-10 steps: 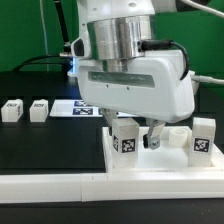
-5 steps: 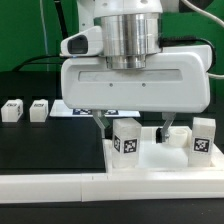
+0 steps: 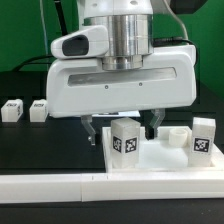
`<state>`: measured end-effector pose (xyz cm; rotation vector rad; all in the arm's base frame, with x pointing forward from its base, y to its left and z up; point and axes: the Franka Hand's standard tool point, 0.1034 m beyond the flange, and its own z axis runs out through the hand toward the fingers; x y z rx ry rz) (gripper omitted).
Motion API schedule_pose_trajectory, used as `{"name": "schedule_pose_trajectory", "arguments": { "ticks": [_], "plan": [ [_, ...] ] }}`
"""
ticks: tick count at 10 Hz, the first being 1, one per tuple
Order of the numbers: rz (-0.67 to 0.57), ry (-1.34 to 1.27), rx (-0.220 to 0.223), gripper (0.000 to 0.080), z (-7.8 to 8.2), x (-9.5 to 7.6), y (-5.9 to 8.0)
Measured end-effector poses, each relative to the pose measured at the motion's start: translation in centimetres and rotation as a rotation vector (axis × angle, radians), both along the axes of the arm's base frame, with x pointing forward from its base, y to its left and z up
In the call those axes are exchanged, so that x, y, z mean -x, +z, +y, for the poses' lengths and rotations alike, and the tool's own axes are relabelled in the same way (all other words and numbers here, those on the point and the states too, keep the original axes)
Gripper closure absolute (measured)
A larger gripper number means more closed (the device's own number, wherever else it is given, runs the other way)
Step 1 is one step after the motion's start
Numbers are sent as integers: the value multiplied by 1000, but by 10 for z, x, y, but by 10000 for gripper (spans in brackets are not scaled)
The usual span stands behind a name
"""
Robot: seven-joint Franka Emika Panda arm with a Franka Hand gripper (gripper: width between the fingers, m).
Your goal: Assemble square table
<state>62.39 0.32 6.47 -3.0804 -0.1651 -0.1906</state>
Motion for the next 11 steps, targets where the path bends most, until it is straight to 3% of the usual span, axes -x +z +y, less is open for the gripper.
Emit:
{"name": "schedule_pose_trajectory", "arguments": {
  "ticks": [3,4,5,6,7,11],
  "plan": [
    [-3,59,7,151,-2,0,0],
    [-3,59,7,289,-2,0,-1],
    [2,-23,-4,289,-2,0,-1],
    [6,-84,-11,428,-1,0,-1],
    [8,-124,-16,512,-1,0,-1],
    [24,-403,-51,512,-1,0,-1]
  ]
}}
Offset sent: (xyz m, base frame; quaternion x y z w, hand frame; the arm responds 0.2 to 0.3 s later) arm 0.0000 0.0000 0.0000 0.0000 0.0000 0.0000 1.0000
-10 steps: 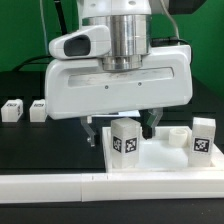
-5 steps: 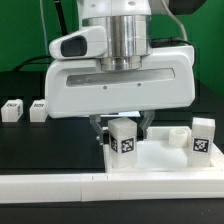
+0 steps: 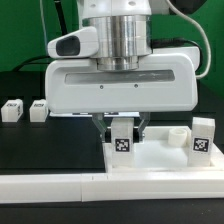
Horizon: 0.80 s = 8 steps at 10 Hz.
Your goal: Assemble square table
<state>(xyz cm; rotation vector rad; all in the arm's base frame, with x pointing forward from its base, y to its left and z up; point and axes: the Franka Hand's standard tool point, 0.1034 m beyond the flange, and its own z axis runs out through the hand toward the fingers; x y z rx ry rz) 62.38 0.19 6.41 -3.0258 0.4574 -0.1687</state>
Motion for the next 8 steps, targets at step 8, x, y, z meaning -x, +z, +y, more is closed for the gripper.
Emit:
{"name": "schedule_pose_trajectory", "arguments": {
  "ticks": [8],
  "plan": [
    [86,-912,-138,511,1,0,-1]
  ]
}}
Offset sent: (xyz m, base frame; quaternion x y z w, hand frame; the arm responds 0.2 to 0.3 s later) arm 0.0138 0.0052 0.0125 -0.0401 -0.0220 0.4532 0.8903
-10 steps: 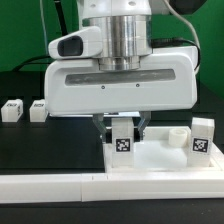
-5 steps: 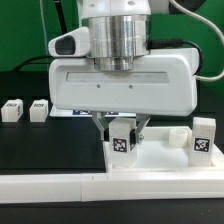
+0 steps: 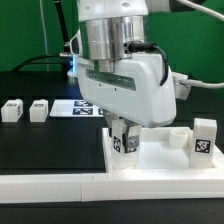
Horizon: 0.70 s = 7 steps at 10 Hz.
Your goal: Assemble square table
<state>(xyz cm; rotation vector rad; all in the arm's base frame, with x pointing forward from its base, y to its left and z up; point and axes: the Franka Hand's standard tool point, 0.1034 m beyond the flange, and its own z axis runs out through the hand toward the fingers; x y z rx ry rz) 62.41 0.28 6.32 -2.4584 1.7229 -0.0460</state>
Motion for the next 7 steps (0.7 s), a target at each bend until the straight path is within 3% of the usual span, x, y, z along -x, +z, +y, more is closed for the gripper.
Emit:
{"name": "schedule_pose_trajectory", "arguments": {
  "ticks": [3,5,7],
  "plan": [
    [24,-222,-35,511,0,0,0],
    [87,-560,-112,511,0,1,2],
    [109,-760,-162,510,-4,3,0]
  ]
}}
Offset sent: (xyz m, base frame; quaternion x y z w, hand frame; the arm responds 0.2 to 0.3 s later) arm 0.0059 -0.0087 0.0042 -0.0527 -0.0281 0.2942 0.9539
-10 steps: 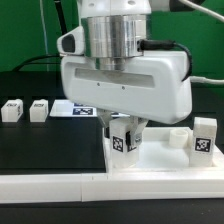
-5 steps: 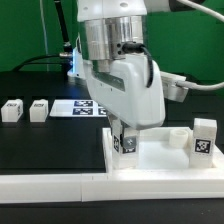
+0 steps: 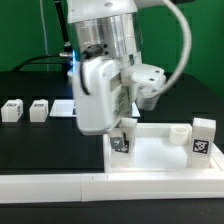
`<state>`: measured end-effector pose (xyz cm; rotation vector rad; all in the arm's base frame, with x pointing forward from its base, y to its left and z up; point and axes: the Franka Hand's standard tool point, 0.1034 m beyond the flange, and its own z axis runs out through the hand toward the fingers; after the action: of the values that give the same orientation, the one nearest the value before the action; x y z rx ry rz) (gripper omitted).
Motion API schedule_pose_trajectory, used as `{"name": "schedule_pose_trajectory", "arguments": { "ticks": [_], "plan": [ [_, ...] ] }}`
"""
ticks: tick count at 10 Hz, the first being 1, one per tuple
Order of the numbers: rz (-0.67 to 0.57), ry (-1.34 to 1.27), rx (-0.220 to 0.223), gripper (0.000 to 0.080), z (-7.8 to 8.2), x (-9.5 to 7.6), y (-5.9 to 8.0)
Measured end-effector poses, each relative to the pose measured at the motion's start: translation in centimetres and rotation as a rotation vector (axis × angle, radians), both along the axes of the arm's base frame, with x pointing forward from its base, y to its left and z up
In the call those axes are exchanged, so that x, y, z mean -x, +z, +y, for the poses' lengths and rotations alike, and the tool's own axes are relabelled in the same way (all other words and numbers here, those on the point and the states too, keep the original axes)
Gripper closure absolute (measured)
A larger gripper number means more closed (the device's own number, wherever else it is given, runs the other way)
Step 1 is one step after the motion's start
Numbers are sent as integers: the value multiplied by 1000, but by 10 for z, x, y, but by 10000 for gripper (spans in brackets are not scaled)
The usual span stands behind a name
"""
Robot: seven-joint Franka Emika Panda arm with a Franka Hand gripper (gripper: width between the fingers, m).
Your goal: Assemble square table
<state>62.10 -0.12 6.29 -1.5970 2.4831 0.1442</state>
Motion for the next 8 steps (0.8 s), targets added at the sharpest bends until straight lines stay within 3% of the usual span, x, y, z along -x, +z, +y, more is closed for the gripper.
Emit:
{"name": "schedule_pose_trajectory", "arguments": {
  "ticks": [6,7,8],
  "plan": [
    [23,-81,26,494,-1,3,0],
    [23,-81,26,244,0,3,0],
    [23,-80,26,244,0,3,0]
  ]
}}
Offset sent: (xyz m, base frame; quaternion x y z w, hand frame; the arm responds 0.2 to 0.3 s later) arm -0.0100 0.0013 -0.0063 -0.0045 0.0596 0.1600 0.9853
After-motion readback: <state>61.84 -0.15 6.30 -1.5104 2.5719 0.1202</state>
